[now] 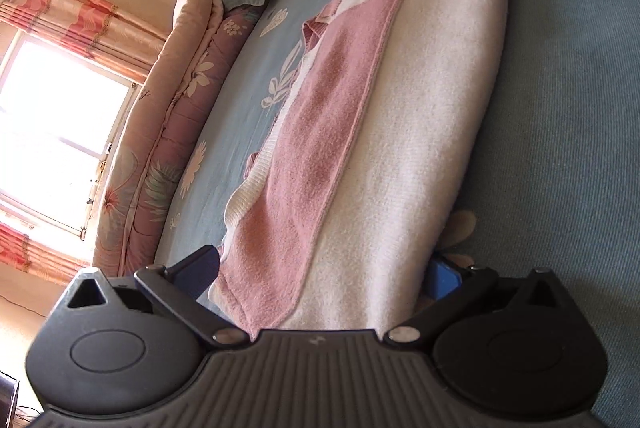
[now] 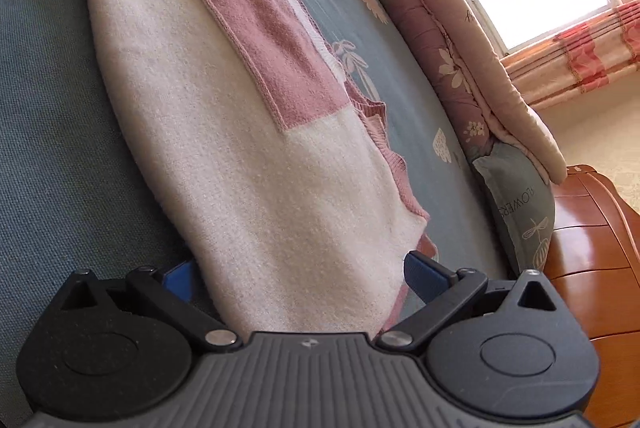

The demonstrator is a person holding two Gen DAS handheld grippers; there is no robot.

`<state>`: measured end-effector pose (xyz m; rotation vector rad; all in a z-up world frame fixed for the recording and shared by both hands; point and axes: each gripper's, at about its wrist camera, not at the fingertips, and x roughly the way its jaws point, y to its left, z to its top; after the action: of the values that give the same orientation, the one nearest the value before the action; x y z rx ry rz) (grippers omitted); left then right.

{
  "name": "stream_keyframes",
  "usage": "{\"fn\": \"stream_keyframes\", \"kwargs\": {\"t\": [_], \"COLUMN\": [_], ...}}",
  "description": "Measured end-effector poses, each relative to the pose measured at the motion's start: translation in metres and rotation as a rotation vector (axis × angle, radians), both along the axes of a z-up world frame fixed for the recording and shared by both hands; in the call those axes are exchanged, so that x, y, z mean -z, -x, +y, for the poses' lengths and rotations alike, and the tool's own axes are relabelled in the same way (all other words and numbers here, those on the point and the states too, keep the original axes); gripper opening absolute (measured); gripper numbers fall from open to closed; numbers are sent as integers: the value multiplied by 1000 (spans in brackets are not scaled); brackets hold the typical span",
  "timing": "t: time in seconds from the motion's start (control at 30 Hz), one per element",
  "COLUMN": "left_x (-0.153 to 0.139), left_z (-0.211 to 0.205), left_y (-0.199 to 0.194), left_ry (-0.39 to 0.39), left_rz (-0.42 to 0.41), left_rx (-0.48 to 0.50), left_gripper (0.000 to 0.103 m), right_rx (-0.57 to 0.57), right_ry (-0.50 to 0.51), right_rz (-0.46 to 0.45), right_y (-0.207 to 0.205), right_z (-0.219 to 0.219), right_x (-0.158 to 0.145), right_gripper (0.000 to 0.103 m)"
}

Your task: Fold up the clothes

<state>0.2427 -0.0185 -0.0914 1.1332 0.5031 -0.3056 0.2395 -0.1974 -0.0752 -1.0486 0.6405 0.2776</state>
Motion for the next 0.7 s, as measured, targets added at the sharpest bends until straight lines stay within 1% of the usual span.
{"fn": "stream_keyframes", "kwargs": {"t": [0.07, 0.17, 0.23, 0.3, 0.4, 0.43, 0.47, 0.5, 0.53, 0.57, 0.63, 0.7], "left_x": [1, 1, 3, 5, 9, 10, 9, 7, 8, 10, 15, 15], "left_z": [-16, -40, -44, -40, -8, 4, 10, 14, 11, 4, -11, -13], "left_y": [-5, -14, -16, -16, -19, -20, -20, -20, -21, -20, -20, -23], "left_ry": [-1, 32, 14, -13, -91, -92, -73, -48, -62, -93, -160, -151], "left_rz": [-16, -9, -14, -22, -45, -46, -43, -38, -42, -58, -97, -93], "left_rx": [22, 63, 82, 90, 24, -1, -12, -20, -17, 7, 67, 68], "left_gripper": [102, 102, 103, 103, 103, 103, 103, 103, 103, 103, 103, 103], "right_rx": [-34, -99, -131, -130, -111, -97, -77, -63, -49, -41, -70, -132], "right_ry": [29, 45, 49, 68, 104, 125, 145, 136, 116, 111, 160, 220], "right_rz": [-40, -78, -92, -96, -95, -95, -96, -93, -83, -77, -98, -133], "right_y": [0, -1, -5, -6, -6, -6, -7, -9, -12, -14, -15, -14], "right_z": [18, 49, 57, 47, 22, 13, 2, -5, -7, -6, 8, 24], "right_x": [2, 1, 3, 4, 4, 5, 7, 7, 5, 4, 7, 14], "right_gripper": [103, 103, 103, 103, 103, 103, 103, 103, 103, 103, 103, 103]}}
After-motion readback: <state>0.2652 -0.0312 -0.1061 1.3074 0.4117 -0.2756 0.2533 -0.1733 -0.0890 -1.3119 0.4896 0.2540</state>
